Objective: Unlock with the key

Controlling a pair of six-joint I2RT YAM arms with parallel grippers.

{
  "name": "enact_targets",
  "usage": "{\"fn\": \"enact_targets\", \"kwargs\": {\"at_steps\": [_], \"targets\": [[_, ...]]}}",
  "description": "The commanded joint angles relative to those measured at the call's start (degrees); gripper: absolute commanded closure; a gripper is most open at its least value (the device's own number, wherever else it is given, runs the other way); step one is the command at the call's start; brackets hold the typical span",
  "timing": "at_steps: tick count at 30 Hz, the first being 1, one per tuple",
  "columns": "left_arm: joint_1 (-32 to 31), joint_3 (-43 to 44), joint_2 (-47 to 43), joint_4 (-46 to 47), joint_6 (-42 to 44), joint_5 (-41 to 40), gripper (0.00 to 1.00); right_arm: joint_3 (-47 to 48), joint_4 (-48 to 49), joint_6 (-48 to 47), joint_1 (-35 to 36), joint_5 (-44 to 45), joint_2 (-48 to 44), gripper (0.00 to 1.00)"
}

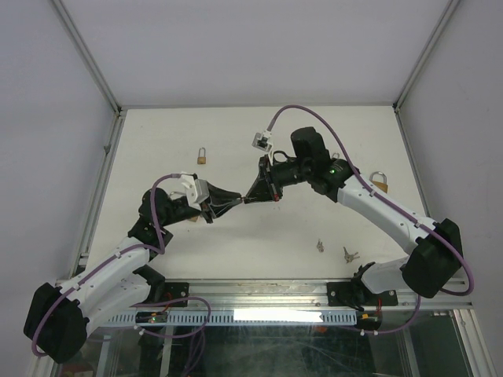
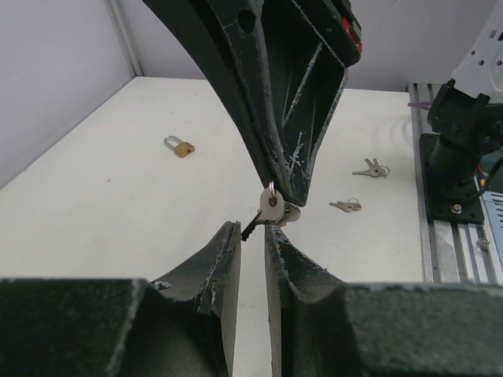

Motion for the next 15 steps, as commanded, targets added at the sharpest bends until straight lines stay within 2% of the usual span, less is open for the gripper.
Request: {"fn": "enact_targets", "kwargs": {"at_steps": [1,5,10,13,15], "targets": [[-0.8,1.2,-0.4,4.0,0.9,-2.5,0.78,0.2,2.9,1.0,0.1,-2.4,-2.6,1.0],[-1.3,0.6,-0.2,5.4,1.0,-1.8,0.72,0.2,3.2,1.1,0.1,-2.5,-2.4,1.0],[-2.4,0.1,0.4,6.9,1.4,-0.9,0.71,0.4,4.7,1.8,0.1,-3.3,-2.2,1.0],[-2.4,0.1,0.6,8.9,1.3,-2.6,0.75,0.8,4.5,1.7,0.1,-3.4,-2.0,1.0],[-2.4,0.3,0.5,8.8,2.1,-1.8,0.84,0.6,4.2,1.5,0.1,-3.4,-2.2,1.0]]}}
